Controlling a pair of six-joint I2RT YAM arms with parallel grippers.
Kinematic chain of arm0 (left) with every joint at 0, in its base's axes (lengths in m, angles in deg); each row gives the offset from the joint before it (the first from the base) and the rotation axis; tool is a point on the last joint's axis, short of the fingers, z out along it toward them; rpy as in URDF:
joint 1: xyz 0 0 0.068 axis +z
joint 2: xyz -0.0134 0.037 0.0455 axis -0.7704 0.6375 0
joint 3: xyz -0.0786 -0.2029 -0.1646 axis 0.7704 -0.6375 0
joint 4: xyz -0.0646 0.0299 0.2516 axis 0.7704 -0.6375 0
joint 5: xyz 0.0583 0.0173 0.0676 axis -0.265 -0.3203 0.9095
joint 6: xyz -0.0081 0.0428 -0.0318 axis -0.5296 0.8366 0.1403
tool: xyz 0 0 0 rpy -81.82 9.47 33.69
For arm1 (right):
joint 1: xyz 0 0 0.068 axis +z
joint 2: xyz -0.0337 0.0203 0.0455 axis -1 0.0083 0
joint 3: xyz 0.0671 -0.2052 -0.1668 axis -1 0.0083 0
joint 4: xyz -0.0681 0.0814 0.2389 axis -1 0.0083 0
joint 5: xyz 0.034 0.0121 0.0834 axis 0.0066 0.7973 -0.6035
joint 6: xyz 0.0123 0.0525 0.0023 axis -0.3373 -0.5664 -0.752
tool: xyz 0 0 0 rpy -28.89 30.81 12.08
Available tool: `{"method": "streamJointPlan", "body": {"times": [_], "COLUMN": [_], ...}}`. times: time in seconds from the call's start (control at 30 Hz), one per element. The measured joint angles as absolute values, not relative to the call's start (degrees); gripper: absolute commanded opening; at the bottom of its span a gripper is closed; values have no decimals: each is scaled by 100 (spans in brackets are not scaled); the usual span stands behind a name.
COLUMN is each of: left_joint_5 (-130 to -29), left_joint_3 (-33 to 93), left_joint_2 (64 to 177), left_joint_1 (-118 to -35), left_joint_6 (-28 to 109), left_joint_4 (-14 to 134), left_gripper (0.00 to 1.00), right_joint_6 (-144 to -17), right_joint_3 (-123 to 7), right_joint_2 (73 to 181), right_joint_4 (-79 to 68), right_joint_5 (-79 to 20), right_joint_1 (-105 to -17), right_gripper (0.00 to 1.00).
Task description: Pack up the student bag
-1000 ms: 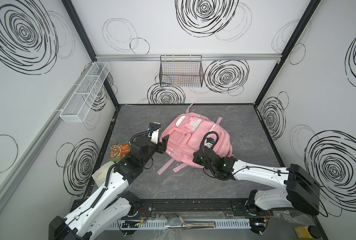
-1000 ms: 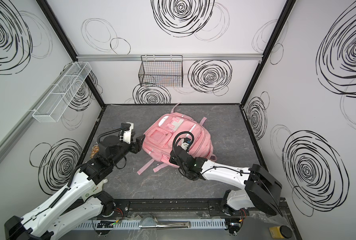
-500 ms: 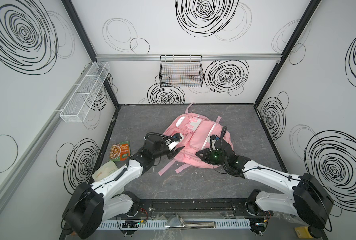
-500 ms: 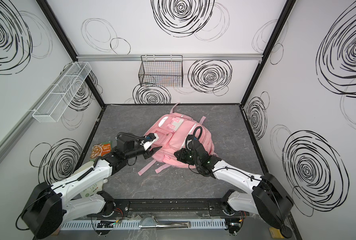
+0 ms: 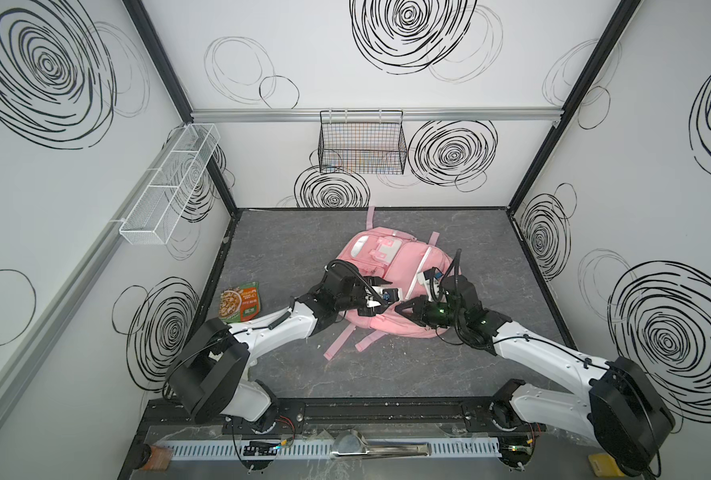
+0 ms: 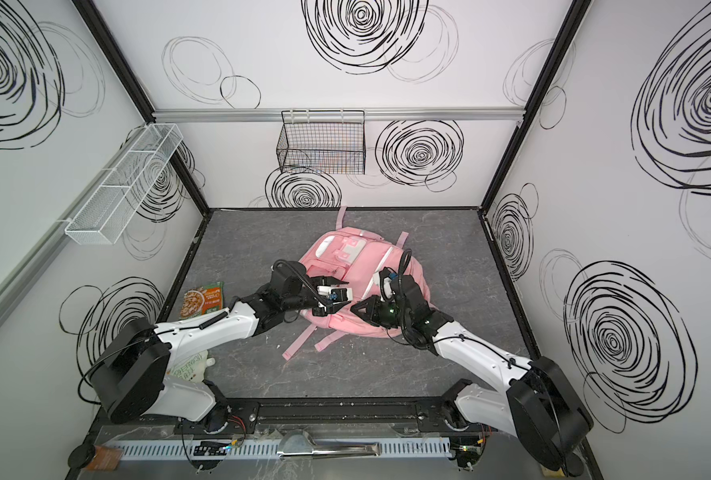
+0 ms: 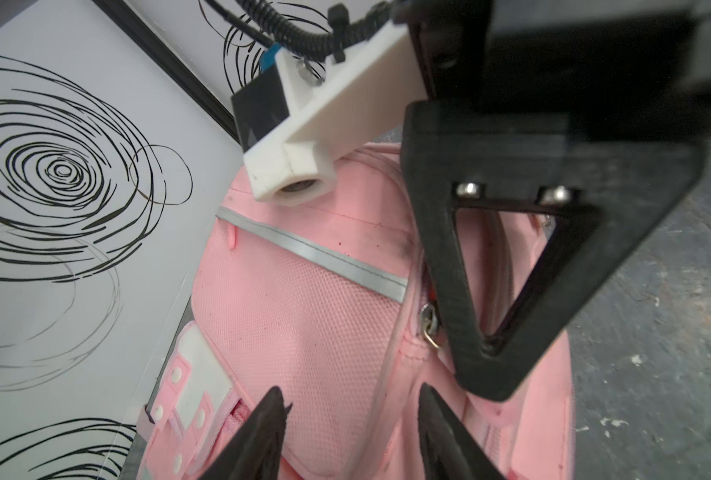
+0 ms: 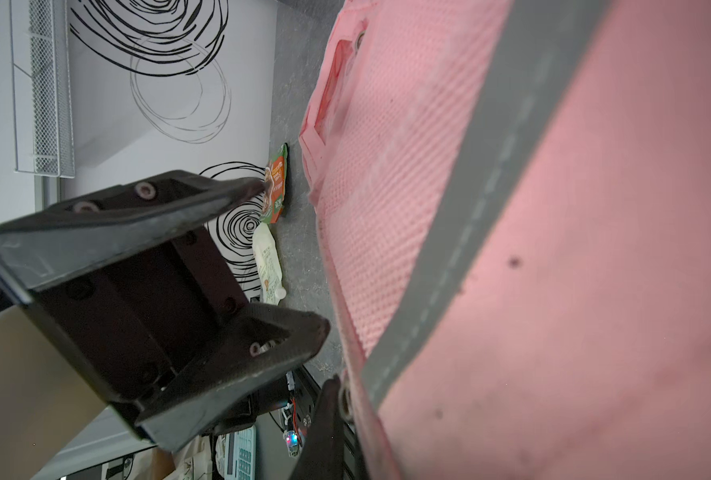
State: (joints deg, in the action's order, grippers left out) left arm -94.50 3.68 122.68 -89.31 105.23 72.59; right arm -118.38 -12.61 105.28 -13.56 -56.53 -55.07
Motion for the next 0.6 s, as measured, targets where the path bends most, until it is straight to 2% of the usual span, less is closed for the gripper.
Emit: {"method": "streamJointPlan", "body": {"times": [0.2,0.4,0.47,0.6], "left_joint_5": [-9625,-9796,-9831,-9826], "left_joint_3": [492,866,877,873], "left_joint_2": [12486,12755,12792,12801], "left_joint_1": [-8933,-8911,-8920,-8931], "left_joint_6": [11170,11635,11707,11782], "left_joint_4": [6918,6418,6383,6446], "left_gripper": [48,21,18,6], "right_joint_6": [-11770,-11731,-11713,-11713], "right_joint_3": [-1259,-1259,-1254,-1250], "right_joint_2": [10519,10456,10441,10373], "right_joint_4": [-1321,-1253,-1213,-1137], "right_joint_5": [-5810,-5848,-5854,-5926], "right_joint_1": [-5522,-5548,-5566,-5640], "right_gripper": [0,0,0,0]}}
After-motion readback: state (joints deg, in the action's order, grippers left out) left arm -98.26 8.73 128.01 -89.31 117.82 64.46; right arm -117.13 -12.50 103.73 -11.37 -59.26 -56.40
